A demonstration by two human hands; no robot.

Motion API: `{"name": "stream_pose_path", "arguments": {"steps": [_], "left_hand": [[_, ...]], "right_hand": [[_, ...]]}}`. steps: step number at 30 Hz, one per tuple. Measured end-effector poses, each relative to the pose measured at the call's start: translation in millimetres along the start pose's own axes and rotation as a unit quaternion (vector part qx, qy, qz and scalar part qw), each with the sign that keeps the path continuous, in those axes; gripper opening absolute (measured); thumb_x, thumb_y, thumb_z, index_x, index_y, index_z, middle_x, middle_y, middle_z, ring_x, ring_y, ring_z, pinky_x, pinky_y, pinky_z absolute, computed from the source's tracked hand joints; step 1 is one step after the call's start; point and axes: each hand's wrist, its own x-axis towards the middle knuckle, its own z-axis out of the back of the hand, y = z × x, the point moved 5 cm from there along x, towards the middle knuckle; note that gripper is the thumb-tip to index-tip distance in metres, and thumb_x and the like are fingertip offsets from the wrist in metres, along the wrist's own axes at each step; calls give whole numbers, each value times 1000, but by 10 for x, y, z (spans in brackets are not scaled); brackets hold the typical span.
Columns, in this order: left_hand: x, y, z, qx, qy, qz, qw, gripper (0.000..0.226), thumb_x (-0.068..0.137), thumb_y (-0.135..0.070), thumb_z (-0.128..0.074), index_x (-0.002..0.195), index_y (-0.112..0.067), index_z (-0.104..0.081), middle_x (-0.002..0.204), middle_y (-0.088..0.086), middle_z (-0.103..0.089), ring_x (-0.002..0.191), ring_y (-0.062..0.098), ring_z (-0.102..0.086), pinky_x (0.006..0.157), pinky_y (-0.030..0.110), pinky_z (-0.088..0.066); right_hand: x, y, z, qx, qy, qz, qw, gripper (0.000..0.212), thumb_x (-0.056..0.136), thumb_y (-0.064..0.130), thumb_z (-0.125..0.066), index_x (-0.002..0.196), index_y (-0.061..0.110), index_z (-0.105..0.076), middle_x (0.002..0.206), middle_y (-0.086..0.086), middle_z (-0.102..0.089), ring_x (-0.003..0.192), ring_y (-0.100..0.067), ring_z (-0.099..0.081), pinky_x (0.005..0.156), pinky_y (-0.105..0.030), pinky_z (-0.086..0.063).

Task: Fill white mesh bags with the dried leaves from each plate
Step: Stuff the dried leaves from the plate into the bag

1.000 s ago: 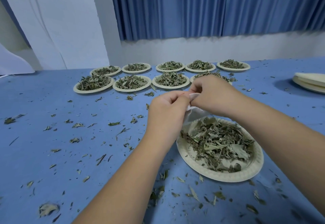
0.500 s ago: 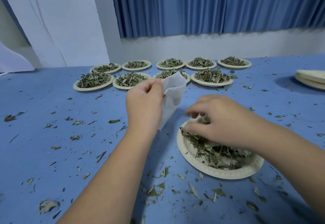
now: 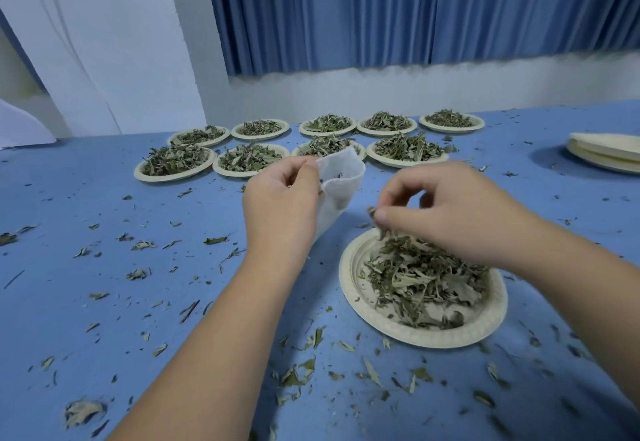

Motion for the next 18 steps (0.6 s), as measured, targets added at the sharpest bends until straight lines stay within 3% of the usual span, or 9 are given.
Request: {"name": "stream_pose_path", "arguments": {"steps": [2,4,5,9,12,14,18], "left_hand": [[5,-14,8,21,1,-28,999,25,91,-20,-58,75,-32,-71,66,-12,-66,57,4,-54,53,19,-44],[4,-25,5,42,5,-54,998,25,92,-22,-57,76,-36,-70,71,-13,-67,63,5,-59,59,17,-46],[6,-25,1,53,6,-63,997,25,93,-23,-57,76,-37,-69,71,-15,-67,67,6,-61,61,17,-47],[2,-3,-41,94,21,-93,991,29,93,-23,-56,72,-41,-66,67,-18,-64,65,5,-59,57,17,-43],[-20,15,-76,116,34,-108,987,28,93,-24,-57,73,-42,-66,64,-20,-63,58,-1,-52,55,16,-40],[-27,24,-86,122,38,-113,985,25,93,-24,-57,77,-41,-67,63,-23,-62,58,-2,-53,55,16,-40],[-22,24,-87,129,40,-121,983,23,93,-25,-57,80,-40,-68,63,-22,-62,57,-1,-53,52,14,-39]], "right_hand": [[-40,-75,136,70,-5,-31,997,9,77,23,-72,69,19,-69,70,3,-69,57,0,-57,58,-11,-43],[-95,-187,184,107,13,-72,992,8,75,27,-70,73,19,-70,76,-11,-69,67,-18,-58,70,-37,-49],[-126,-245,184,100,24,-93,990,9,74,30,-70,74,21,-70,77,-12,-69,67,-19,-56,70,-41,-48],[-191,-384,72,-36,78,-136,987,13,77,34,-71,68,25,-70,58,13,-62,47,2,-47,48,-13,-39],[-183,-362,40,-135,60,-97,984,11,78,38,-70,72,30,-66,65,20,-61,59,11,-51,54,-8,-38],[-206,-312,64,-166,55,-66,982,16,79,50,-64,85,36,-64,74,21,-56,71,19,-46,57,-9,-35],[-318,-274,18,-199,151,-55,967,78,57,87,-39,126,53,-45,102,32,-40,84,20,-40,67,-14,-31]]}}
